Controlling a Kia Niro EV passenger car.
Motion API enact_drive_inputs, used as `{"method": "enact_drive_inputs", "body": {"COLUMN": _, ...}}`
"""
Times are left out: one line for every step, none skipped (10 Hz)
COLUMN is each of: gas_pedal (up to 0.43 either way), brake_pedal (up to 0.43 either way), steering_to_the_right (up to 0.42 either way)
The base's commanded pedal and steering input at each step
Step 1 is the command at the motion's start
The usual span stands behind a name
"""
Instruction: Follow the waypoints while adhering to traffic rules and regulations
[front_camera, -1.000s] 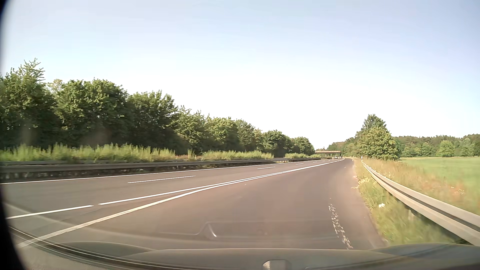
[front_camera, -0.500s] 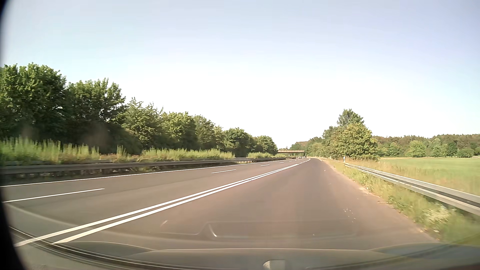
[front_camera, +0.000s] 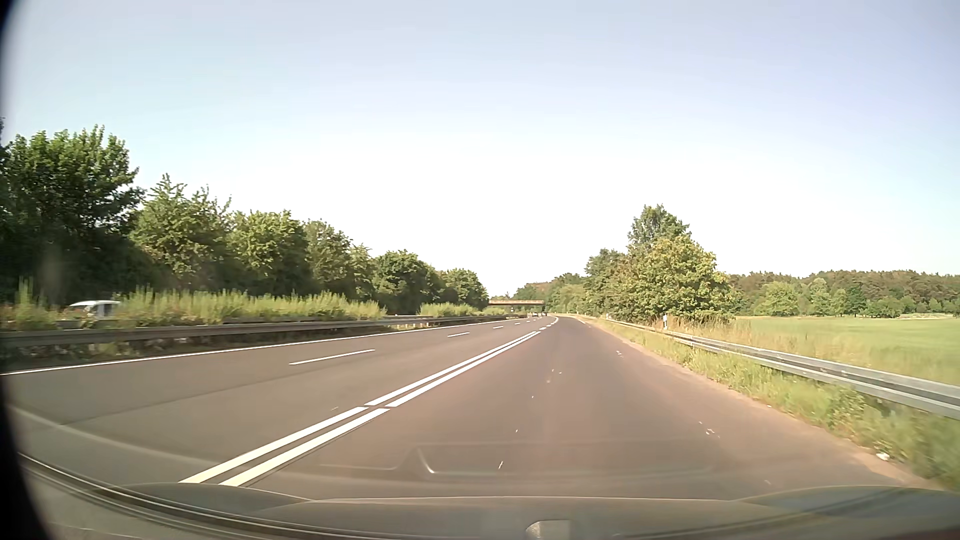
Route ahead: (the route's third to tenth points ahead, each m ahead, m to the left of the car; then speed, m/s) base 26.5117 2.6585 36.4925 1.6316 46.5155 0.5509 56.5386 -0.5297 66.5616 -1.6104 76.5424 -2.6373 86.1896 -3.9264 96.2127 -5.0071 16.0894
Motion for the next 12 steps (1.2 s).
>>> {"method": "enact_drive_inputs", "body": {"gas_pedal": 0.240, "brake_pedal": 0.030, "steering_to_the_right": 0.059}}
{"method": "enact_drive_inputs", "body": {"gas_pedal": 0.248, "brake_pedal": 0.030, "steering_to_the_right": 0.051}}
{"method": "enact_drive_inputs", "body": {"gas_pedal": 0.248, "brake_pedal": 0.030, "steering_to_the_right": 0.043}}
{"method": "enact_drive_inputs", "body": {"gas_pedal": 0.260, "brake_pedal": 0.030, "steering_to_the_right": 0.036}}
{"method": "enact_drive_inputs", "body": {"gas_pedal": 0.260, "brake_pedal": 0.030, "steering_to_the_right": 0.031}}
{"method": "enact_drive_inputs", "body": {"gas_pedal": 0.260, "brake_pedal": 0.030, "steering_to_the_right": 0.025}}
{"method": "enact_drive_inputs", "body": {"gas_pedal": 0.268, "brake_pedal": 0.030, "steering_to_the_right": 0.021}}
{"method": "enact_drive_inputs", "body": {"gas_pedal": 0.268, "brake_pedal": 0.024, "steering_to_the_right": 0.015}}
{"method": "enact_drive_inputs", "body": {"gas_pedal": 0.287, "brake_pedal": 0.030, "steering_to_the_right": 0.010}}
{"method": "enact_drive_inputs", "body": {"gas_pedal": 0.287, "brake_pedal": 0.024, "steering_to_the_right": 0.007}}
{"method": "enact_drive_inputs", "body": {"gas_pedal": 0.311, "brake_pedal": 0.030, "steering_to_the_right": 0.005}}
{"method": "enact_drive_inputs", "body": {"gas_pedal": 0.311, "brake_pedal": 0.030, "steering_to_the_right": 0.003}}
